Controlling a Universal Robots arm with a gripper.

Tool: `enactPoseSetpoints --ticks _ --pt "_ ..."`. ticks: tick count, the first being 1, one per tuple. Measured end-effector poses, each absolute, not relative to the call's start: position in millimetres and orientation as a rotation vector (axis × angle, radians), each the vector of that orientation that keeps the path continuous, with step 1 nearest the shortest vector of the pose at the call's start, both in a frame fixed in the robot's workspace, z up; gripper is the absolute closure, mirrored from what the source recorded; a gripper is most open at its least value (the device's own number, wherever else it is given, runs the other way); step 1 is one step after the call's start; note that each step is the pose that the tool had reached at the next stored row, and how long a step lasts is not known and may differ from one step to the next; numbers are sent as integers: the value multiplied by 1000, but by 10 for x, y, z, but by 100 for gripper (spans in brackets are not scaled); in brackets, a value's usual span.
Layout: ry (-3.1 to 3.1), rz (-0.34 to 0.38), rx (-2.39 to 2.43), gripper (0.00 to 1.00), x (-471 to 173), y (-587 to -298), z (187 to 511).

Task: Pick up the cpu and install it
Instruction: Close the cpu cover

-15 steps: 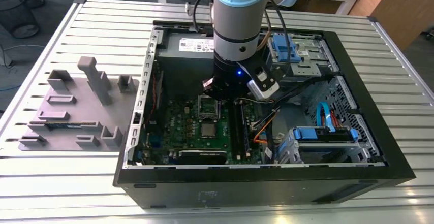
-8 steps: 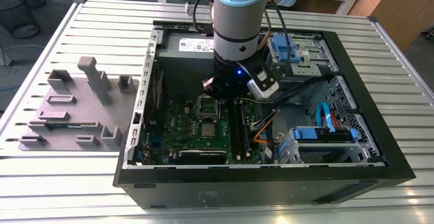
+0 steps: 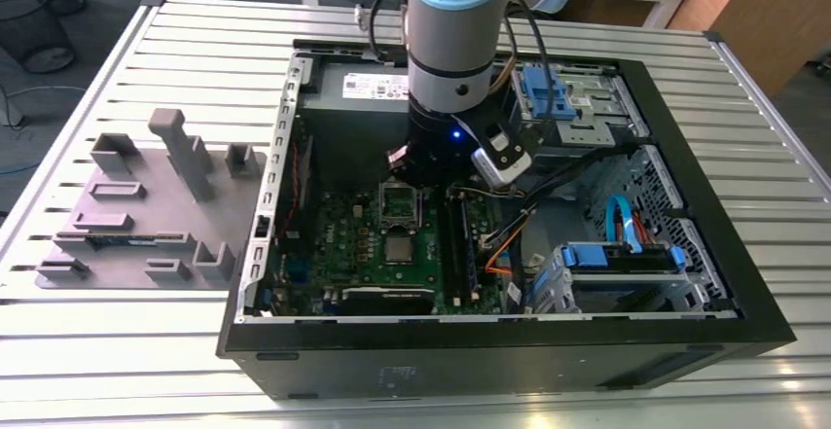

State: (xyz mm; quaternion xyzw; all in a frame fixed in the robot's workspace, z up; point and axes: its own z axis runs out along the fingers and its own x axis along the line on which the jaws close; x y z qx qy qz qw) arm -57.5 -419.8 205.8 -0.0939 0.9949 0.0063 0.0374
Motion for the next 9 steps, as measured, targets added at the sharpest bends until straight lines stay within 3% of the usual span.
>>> enactPoseSetpoints --ticks 9 --pt "3044 22 -375 89 -579 -4196 2040"
